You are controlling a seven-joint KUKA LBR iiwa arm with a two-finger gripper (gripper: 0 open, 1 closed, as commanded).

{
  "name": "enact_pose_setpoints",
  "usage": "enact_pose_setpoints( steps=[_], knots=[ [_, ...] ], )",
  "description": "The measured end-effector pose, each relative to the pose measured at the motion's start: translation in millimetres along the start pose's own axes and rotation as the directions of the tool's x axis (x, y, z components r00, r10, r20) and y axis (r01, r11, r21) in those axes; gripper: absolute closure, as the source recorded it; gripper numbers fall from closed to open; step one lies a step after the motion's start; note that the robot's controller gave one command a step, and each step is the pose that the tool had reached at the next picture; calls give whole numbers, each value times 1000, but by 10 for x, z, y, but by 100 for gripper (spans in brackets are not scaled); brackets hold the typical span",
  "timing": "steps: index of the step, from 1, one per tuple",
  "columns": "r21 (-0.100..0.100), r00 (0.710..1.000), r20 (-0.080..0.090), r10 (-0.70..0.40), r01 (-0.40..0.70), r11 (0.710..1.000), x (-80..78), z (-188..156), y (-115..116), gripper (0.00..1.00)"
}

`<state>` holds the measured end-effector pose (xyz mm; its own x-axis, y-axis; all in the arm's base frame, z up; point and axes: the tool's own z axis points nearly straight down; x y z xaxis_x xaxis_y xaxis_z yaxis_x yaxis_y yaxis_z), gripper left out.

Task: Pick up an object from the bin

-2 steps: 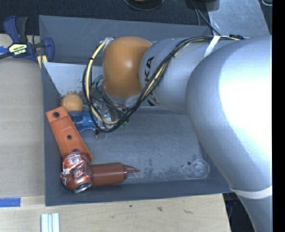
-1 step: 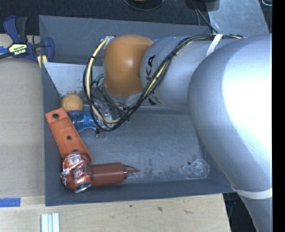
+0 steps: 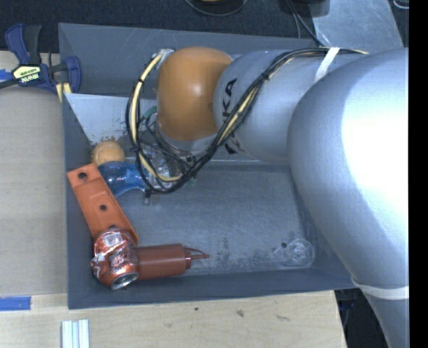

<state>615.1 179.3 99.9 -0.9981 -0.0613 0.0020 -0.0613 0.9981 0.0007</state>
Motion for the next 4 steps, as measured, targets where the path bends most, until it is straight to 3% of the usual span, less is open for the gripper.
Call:
enact_pose_setpoints(
  steps=[4],
  knots=[
    [0, 1000, 0, 0, 0, 1000, 1, -524, -2, 100]
  ],
)
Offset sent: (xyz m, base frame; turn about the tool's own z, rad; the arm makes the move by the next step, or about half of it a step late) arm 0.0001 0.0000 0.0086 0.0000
